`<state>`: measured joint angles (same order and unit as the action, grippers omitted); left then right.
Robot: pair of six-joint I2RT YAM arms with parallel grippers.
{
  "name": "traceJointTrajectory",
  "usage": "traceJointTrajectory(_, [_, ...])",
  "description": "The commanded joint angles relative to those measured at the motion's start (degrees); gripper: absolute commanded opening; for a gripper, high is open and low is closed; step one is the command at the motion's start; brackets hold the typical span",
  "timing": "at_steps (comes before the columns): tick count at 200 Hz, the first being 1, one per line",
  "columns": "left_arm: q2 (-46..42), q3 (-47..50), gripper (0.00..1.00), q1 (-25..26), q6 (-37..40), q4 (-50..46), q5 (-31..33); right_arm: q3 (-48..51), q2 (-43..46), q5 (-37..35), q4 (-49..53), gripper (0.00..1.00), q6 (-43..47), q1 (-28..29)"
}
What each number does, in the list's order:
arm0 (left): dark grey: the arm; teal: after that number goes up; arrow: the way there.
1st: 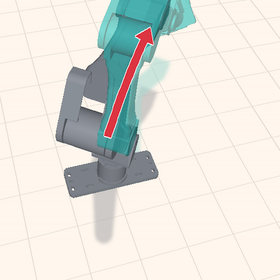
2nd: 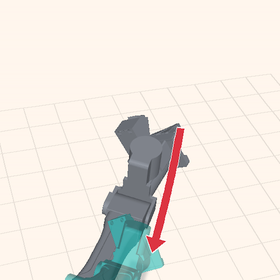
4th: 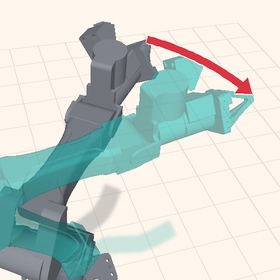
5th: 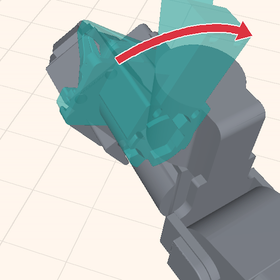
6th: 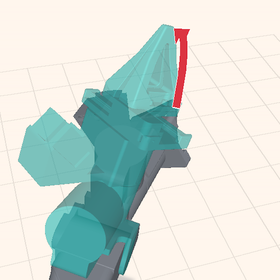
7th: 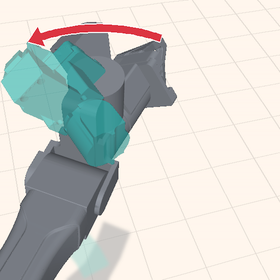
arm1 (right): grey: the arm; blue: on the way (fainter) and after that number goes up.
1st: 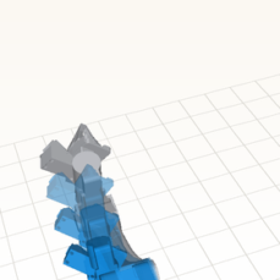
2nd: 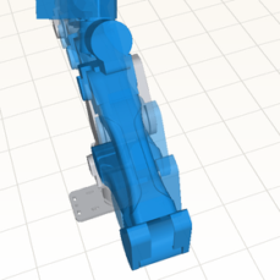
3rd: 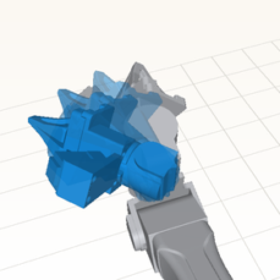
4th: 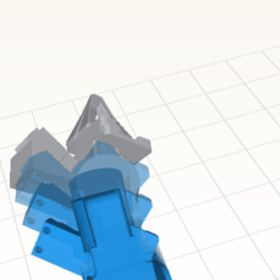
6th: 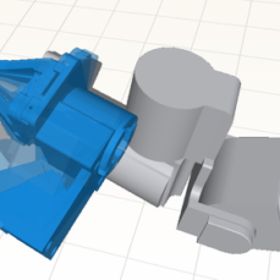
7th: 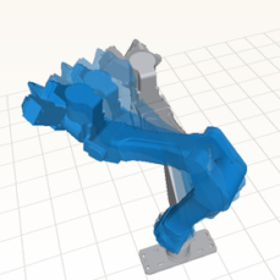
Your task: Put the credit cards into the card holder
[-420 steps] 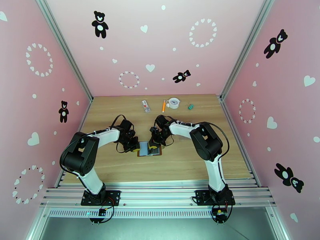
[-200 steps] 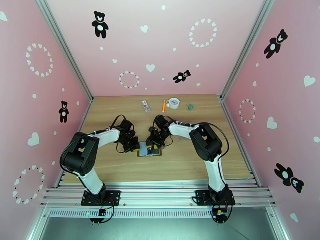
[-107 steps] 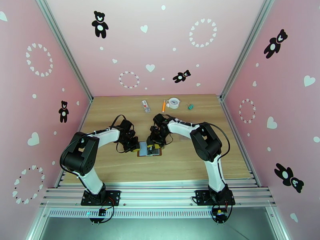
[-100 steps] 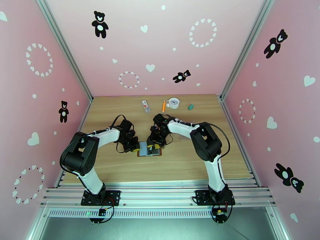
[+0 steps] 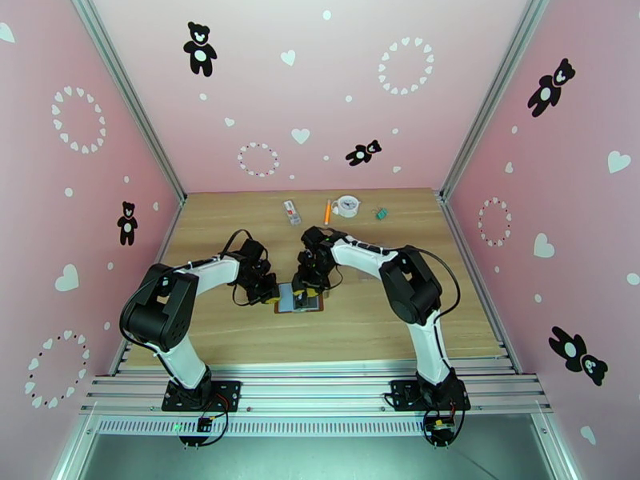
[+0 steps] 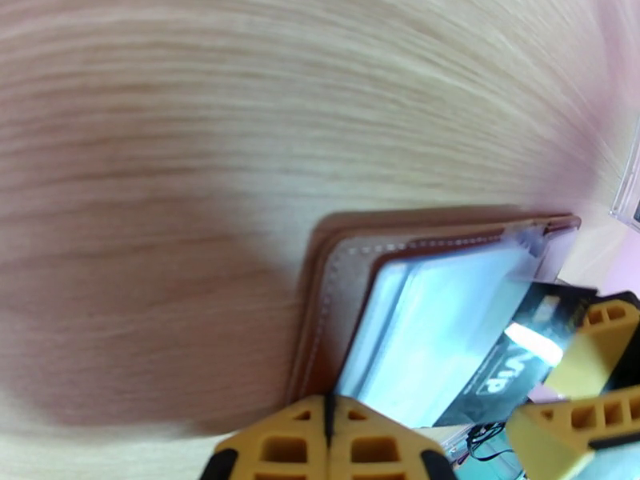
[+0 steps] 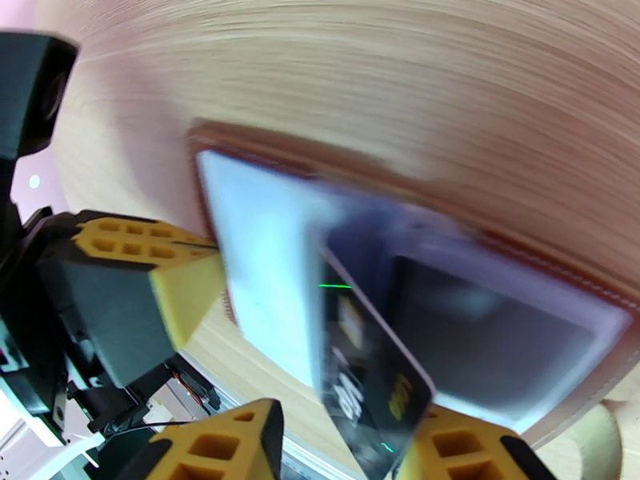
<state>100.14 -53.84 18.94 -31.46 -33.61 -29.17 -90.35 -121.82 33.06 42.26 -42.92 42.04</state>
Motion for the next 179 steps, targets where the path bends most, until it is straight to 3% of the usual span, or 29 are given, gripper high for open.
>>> traceJointTrajectory(1, [2.0, 1.2, 0.03, 0.3, 0.9, -2.1, 3.3, -2.3, -2.2, -1.6, 2.2, 0.38, -2.6, 2.1])
traceJointTrajectory(48, [1.8, 1.3, 0.03, 0.3, 0.7, -1.9, 3.2, -3.0, -2.9, -4.0, 4.4, 0.35, -3.2, 3.0])
traceJointTrajectory(114, [1.9, 1.4, 0.03, 0.3, 0.8, -1.8, 3.1, -3.5, -2.3, -4.6, 6.6, 0.43, -1.4, 2.4])
traceJointTrajectory(179, [2.0, 1.4, 0.03, 0.3, 1.0, -1.9, 3.1, -3.6, -1.2, -5.9, 9.7, 0.44, 0.5, 1.1])
